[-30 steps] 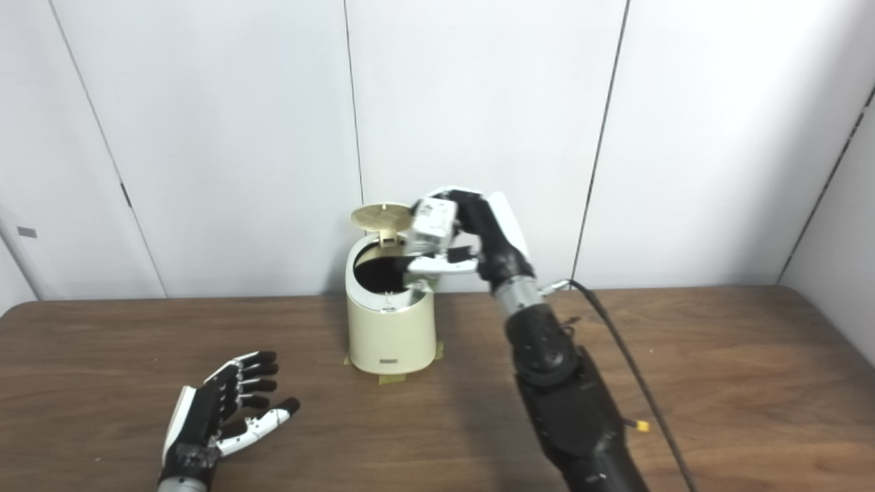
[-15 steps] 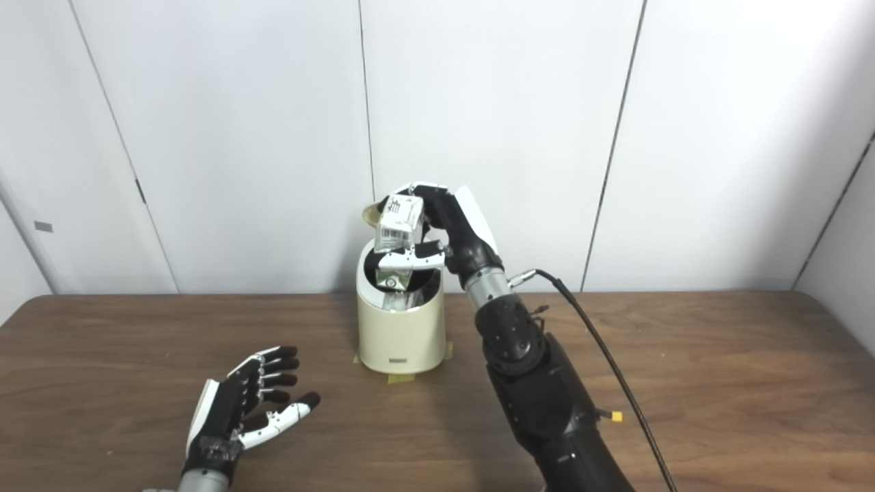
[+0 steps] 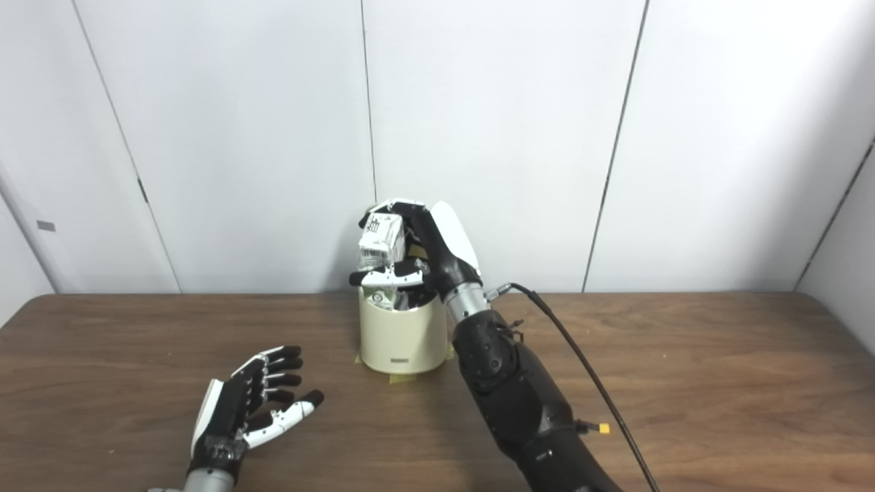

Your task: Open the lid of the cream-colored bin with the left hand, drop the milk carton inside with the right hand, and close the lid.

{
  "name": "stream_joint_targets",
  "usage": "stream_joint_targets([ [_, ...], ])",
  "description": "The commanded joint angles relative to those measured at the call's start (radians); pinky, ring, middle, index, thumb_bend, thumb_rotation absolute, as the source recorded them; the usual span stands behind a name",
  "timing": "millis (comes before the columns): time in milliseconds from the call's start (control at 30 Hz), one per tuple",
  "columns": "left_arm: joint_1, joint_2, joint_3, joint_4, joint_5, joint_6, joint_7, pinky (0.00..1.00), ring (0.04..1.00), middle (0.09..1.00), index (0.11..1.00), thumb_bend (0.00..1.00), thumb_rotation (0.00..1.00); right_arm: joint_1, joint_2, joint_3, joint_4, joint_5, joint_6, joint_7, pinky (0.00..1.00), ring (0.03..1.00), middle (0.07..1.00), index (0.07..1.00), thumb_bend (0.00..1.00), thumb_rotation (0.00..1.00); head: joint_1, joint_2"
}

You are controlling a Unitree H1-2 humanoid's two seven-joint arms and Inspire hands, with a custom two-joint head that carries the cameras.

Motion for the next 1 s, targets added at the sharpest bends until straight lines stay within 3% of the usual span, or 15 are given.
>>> stream_joint_targets([
  [0, -0.006, -0.006, -0.008, -0.016, 0.008, -0.015, 0.000, 0.62, 0.687, 0.740, 0.740, 0.69, 0.12, -0.077, -0.012, -0.001, -0.004, -0.004, -0.053, -0.031, 0.30, 0.397, 0.485, 0.534, 0.52, 0.00, 0.000, 0.001],
  [267, 0.001, -0.004, -0.007, -0.028, -0.001, -0.012, -0.010, 0.62, 0.681, 0.732, 0.739, 0.69, 0.12, -0.115, -0.043, 0.017, 0.079, -0.037, -0.104, -0.065, 0.30, 0.397, 0.486, 0.529, 0.52, 0.00, -0.003, 0.006],
  [600, 0.004, 0.001, -0.007, -0.030, 0.001, -0.016, -0.011, 0.61, 0.668, 0.724, 0.728, 0.68, 0.13, -0.137, -0.066, 0.025, 0.096, -0.036, -0.111, -0.071, 0.32, 0.403, 0.486, 0.528, 0.52, 0.00, -0.007, 0.009],
  [967, 0.009, 0.000, -0.008, -0.041, 0.007, -0.004, -0.009, 0.62, 0.669, 0.716, 0.726, 0.69, 0.14, -0.168, -0.118, 0.131, 0.111, -0.077, -0.114, -0.167, 0.31, 0.396, 0.490, 0.527, 0.52, 0.00, -0.007, 0.012],
])
